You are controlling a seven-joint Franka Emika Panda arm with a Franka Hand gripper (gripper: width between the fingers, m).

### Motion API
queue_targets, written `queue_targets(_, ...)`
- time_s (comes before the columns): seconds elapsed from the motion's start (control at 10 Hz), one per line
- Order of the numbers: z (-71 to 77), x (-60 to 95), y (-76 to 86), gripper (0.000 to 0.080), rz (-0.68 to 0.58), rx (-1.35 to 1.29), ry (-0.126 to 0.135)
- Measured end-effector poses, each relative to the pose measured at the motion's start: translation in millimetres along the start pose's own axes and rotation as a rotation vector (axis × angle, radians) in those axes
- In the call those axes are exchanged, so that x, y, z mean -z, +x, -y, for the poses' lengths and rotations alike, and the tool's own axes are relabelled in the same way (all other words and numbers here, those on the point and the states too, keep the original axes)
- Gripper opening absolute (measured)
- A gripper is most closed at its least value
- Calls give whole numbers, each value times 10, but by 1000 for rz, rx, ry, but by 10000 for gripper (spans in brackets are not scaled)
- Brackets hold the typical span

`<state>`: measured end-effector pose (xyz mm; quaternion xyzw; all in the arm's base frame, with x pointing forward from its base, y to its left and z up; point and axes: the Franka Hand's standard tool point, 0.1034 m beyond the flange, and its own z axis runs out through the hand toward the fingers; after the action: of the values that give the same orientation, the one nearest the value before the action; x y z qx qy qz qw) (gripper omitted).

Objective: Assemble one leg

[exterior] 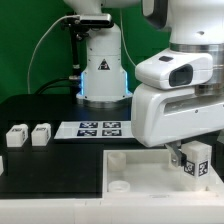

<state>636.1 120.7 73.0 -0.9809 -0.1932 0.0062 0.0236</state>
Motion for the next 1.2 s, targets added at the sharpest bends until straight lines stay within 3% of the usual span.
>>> queue_targets(0.1,0,-2,-1,417,0,0,0)
queue_targets(0.2,-4,-2,-1,417,0,0,0)
queue_targets(0.3,-9,-2,-3,291,0,-16,0)
queue_targets(0.5,-21,2,0,291,-16,-139,7)
queue_targets(0.8,-48,-3,-35,291,-42,-665,31)
queue_targets(1.0,-90,-1,-7,292,-40,-871,59)
queue_targets(1.2,-95,-3,-9,293,-32,-1141,65)
